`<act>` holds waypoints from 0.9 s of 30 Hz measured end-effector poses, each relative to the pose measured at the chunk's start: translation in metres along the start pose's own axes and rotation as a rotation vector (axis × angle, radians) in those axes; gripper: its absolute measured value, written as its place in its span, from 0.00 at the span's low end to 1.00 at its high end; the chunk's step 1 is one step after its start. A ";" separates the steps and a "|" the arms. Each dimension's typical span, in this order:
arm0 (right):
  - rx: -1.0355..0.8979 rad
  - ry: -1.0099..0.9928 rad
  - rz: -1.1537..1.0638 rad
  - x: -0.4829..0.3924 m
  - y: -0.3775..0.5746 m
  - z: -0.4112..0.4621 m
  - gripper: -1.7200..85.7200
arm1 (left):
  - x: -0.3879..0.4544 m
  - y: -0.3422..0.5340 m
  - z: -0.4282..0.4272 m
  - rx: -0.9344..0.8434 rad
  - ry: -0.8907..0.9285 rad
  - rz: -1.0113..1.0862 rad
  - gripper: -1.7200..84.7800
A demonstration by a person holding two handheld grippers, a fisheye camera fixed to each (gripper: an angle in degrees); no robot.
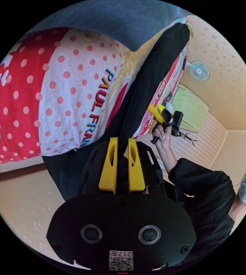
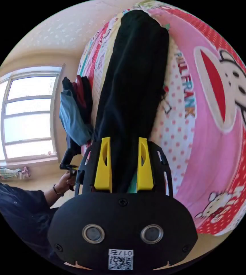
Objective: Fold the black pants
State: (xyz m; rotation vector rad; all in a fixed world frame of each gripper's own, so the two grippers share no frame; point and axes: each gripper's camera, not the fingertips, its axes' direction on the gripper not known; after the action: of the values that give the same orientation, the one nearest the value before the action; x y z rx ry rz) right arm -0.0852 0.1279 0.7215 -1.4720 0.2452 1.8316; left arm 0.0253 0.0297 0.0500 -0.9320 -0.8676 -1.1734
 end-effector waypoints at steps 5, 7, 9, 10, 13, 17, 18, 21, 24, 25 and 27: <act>-0.085 -0.133 0.014 0.010 0.026 0.029 0.16 | -0.001 0.000 -0.008 -0.045 0.054 -0.023 0.08; -0.071 -0.164 0.116 0.024 0.021 0.024 0.13 | -0.007 0.000 -0.013 -0.066 0.150 -0.045 0.08; -0.089 -0.198 0.097 0.023 0.019 0.010 0.08 | -0.009 0.003 -0.015 -0.078 0.239 -0.046 0.07; -0.084 -0.246 0.052 0.017 0.020 -0.002 0.07 | -0.007 0.005 -0.016 -0.092 0.293 -0.036 0.07; -0.061 -0.273 0.039 0.010 0.026 -0.032 0.05 | -0.001 0.012 -0.009 -0.147 0.354 0.012 0.07; -0.016 -0.319 0.045 0.011 0.030 -0.061 0.04 | -0.001 0.021 -0.009 -0.057 0.189 0.059 0.07; -0.026 -0.281 0.049 0.014 0.029 -0.061 0.04 | -0.003 0.021 -0.009 -0.040 0.150 0.054 0.07; -0.168 -0.122 0.143 0.038 0.025 -0.042 0.04 | -0.021 0.027 -0.009 0.028 0.007 -0.073 0.09; -0.072 -0.209 0.154 0.054 0.024 -0.054 0.06 | -0.020 0.035 -0.019 0.072 -0.111 -0.081 0.12; -0.046 -0.213 0.154 0.059 0.021 -0.058 0.07 | -0.013 0.038 -0.026 0.101 -0.169 -0.048 0.13; -0.008 -0.190 0.168 0.065 0.012 -0.065 0.09 | 0.003 0.039 -0.037 0.147 -0.225 0.019 0.14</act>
State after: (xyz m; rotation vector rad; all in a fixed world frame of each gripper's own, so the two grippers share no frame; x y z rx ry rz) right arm -0.0471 0.1108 0.6390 -1.3056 0.2745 2.0943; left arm 0.0667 -0.0007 0.0330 -0.9608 -1.1076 -0.9864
